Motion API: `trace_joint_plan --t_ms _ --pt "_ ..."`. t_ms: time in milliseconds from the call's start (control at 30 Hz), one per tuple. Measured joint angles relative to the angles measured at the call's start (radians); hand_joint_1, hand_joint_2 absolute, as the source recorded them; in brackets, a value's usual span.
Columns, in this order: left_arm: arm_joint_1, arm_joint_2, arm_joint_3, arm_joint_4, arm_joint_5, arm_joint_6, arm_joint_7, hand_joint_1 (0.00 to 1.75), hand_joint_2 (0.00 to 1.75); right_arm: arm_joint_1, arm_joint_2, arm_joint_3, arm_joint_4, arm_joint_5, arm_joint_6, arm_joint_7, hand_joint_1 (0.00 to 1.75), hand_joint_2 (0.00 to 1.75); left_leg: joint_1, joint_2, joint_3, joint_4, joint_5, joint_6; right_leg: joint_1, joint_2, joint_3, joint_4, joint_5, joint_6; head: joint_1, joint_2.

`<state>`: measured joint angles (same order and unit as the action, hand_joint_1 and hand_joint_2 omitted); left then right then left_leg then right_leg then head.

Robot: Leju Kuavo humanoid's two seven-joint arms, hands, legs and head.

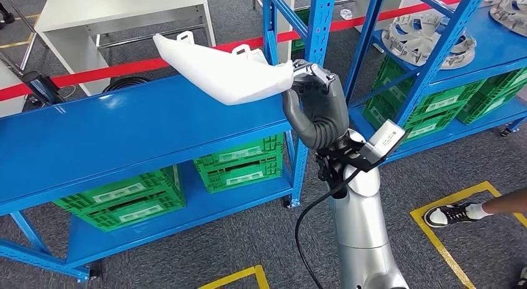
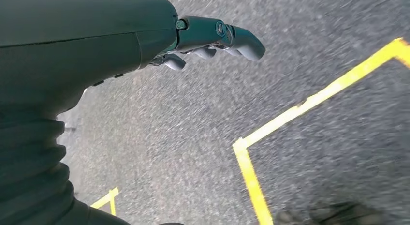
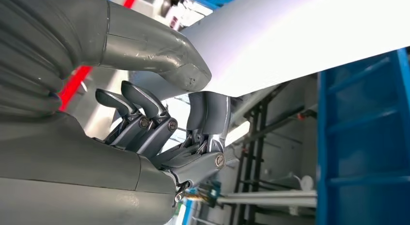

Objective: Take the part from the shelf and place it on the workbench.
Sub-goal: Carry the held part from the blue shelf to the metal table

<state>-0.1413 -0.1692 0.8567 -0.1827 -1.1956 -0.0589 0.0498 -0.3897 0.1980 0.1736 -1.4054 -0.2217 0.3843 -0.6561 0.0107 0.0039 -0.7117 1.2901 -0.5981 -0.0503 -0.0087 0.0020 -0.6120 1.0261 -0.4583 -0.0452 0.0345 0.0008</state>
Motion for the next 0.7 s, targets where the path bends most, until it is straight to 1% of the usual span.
trace_joint_plan --t_ms 33,67,100,133,167,200,233,267,300,333,367,400,433,467,500,533,567,600,633,667,700 --pt "0.003 0.000 0.002 0.000 0.005 0.000 0.000 0.00 1.75 0.003 0.000 0.001 0.000 0.001 0.000 0.005 1.75 1.75 0.000 0.000 0.017 0.008 0.016 0.001 0.000 0.000 -0.016 0.002 0.011 0.002 0.000 0.000" --pt "0.006 0.001 0.003 0.000 0.008 0.000 -0.001 0.00 1.75 0.004 0.000 0.002 0.000 0.001 0.000 0.009 1.75 1.75 0.000 0.000 0.051 -0.019 0.042 0.003 0.000 0.000 -0.031 0.003 0.022 0.004 0.000 0.000" --pt "0.009 0.001 0.005 0.000 0.011 0.001 -0.001 0.00 1.75 0.005 0.000 0.004 0.000 0.001 0.000 0.012 1.75 1.75 0.000 -0.001 0.099 -0.075 0.064 0.007 0.000 -0.001 -0.043 0.006 0.032 0.007 0.000 0.000" --pt "0.011 0.002 0.005 0.000 0.012 0.001 -0.002 0.00 1.75 0.005 0.001 0.005 -0.001 0.002 0.000 0.013 1.75 1.75 -0.002 -0.001 0.157 -0.151 0.068 0.012 0.001 0.000 -0.054 0.008 0.042 0.012 0.000 0.000" --pt "0.012 0.002 0.006 0.000 0.012 0.001 -0.002 0.00 1.75 0.005 0.002 0.007 -0.002 0.002 0.000 0.015 1.75 1.75 -0.005 -0.003 0.204 -0.217 0.061 0.017 0.002 -0.001 -0.060 0.008 0.050 0.017 0.000 0.000" --pt "0.014 0.003 0.006 0.000 0.011 0.001 -0.003 0.00 1.75 0.005 0.003 0.009 -0.004 0.002 0.000 0.016 1.75 1.75 -0.008 -0.004 0.232 -0.264 0.050 0.023 0.002 -0.002 -0.062 0.008 0.059 0.023 0.000 0.000" --pt "0.017 0.003 0.006 0.000 0.009 0.001 -0.003 0.00 1.75 0.006 0.003 0.011 -0.005 0.002 0.000 0.018 1.75 1.75 -0.011 -0.004 0.242 -0.288 0.043 0.030 0.002 -0.003 -0.063 0.005 0.068 0.029 -0.001 0.000" --pt "0.021 0.003 0.006 0.000 0.006 0.002 -0.004 0.00 1.75 0.006 0.004 0.014 -0.005 0.002 -0.001 0.021 1.75 1.75 -0.011 -0.004 0.236 -0.292 0.049 0.038 0.002 -0.003 -0.063 0.000 0.078 0.036 -0.002 0.000" --pt "0.026 0.002 0.006 0.001 0.002 0.004 -0.004 0.00 1.75 0.008 0.004 0.015 -0.006 0.002 -0.003 0.023 1.75 1.75 -0.010 -0.001 0.228 -0.294 0.058 0.047 0.001 -0.003 -0.066 0.001 0.078 0.042 -0.004 0.000" --pt "0.031 0.001 0.006 0.001 -0.004 0.006 -0.003 0.00 1.75 0.012 0.003 0.016 -0.007 0.002 -0.006 0.025 1.75 1.75 -0.009 0.002 0.220 -0.295 0.069 0.057 0.000 -0.002 -0.072 0.012 0.059 0.049 -0.004 0.000" --pt "0.035 0.001 0.007 0.001 -0.009 0.009 -0.003 0.00 1.75 0.015 0.003 0.016 -0.009 0.003 -0.008 0.028 1.75 1.75 -0.007 0.004 0.211 -0.297 0.081 0.065 -0.001 -0.001 -0.083 0.040 0.022 0.055 -0.004 0.000" --pt "0.037 0.001 0.007 0.001 -0.014 0.012 -0.003 0.00 1.75 0.019 0.003 0.016 -0.012 0.004 -0.008 0.031 1.75 1.75 -0.006 0.006 0.199 -0.296 0.092 0.070 -0.002 0.000 -0.098 0.088 -0.031 0.060 -0.004 0.000" --pt "0.039 0.002 0.007 0.000 -0.016 0.014 -0.004 0.00 1.75 0.022 0.003 0.016 -0.016 0.005 -0.008 0.035 1.75 1.75 -0.006 0.007 0.184 -0.294 0.105 0.074 -0.002 -0.001 -0.114 0.153 -0.084 0.064 -0.003 0.000" --pt "0.039 0.002 0.007 0.000 -0.015 0.018 -0.006 0.00 1.75 0.024 0.003 0.016 -0.018 0.005 -0.007 0.039 1.75 1.75 -0.007 0.007 0.168 -0.292 0.117 0.075 -0.002 -0.001 -0.126 0.219 -0.119 0.068 -0.003 0.000" --pt "0.039 0.003 0.007 -0.001 -0.012 0.022 -0.007 0.00 1.75 0.026 0.003 0.016 -0.019 0.005 -0.004 0.044 1.75 1.75 -0.007 0.007 0.150 -0.288 0.129 0.075 -0.002 0.000 -0.129 0.269 -0.130 0.069 -0.003 0.000" --pt "0.039 0.004 0.007 -0.001 -0.007 0.026 -0.008 0.00 1.75 0.026 0.003 0.016 -0.020 0.005 0.000 0.048 1.75 1.75 -0.008 0.008 0.132 -0.284 0.140 0.074 -0.002 0.000 -0.119 0.290 -0.119 0.069 -0.003 0.000" --pt "0.038 0.005 0.008 -0.002 -0.003 0.029 -0.007 0.00 1.75 0.026 0.003 0.017 -0.020 0.005 0.004 0.052 1.75 1.75 -0.008 0.008 0.115 -0.279 0.149 0.072 -0.002 -0.001 -0.090 0.272 -0.093 0.068 -0.003 0.000" --pt "0.036 0.006 0.008 -0.003 -0.001 0.031 -0.005 0.00 1.75 0.025 0.003 0.017 -0.020 0.005 0.008 0.055 1.75 1.75 -0.008 0.008 0.101 -0.274 0.157 0.069 -0.002 -0.001 -0.044 0.221 -0.070 0.064 -0.003 0.000" --pt "0.034 0.008 0.009 -0.004 0.000 0.032 -0.003 0.00 1.75 0.023 0.004 0.017 -0.021 0.005 0.011 0.057 1.75 1.75 -0.009 0.008 0.088 -0.268 0.164 0.065 0.000 -0.001 0.012 0.148 -0.066 0.059 -0.003 0.000" --pt "0.032 0.009 0.010 -0.004 0.001 0.033 -0.001 0.00 1.75 0.021 0.004 0.018 -0.022 0.004 0.013 0.058 1.75 1.75 -0.010 0.007 0.079 -0.263 0.171 0.061 0.002 -0.001 0.060 0.080 -0.071 0.053 -0.004 0.000" --pt "0.031 0.010 0.010 -0.005 0.003 0.034 0.001 0.00 1.75 0.020 0.005 0.018 -0.024 0.004 0.013 0.059 1.75 1.75 -0.010 0.007 0.073 -0.260 0.178 0.055 0.005 0.000 0.092 0.030 -0.082 0.046 -0.003 0.000"
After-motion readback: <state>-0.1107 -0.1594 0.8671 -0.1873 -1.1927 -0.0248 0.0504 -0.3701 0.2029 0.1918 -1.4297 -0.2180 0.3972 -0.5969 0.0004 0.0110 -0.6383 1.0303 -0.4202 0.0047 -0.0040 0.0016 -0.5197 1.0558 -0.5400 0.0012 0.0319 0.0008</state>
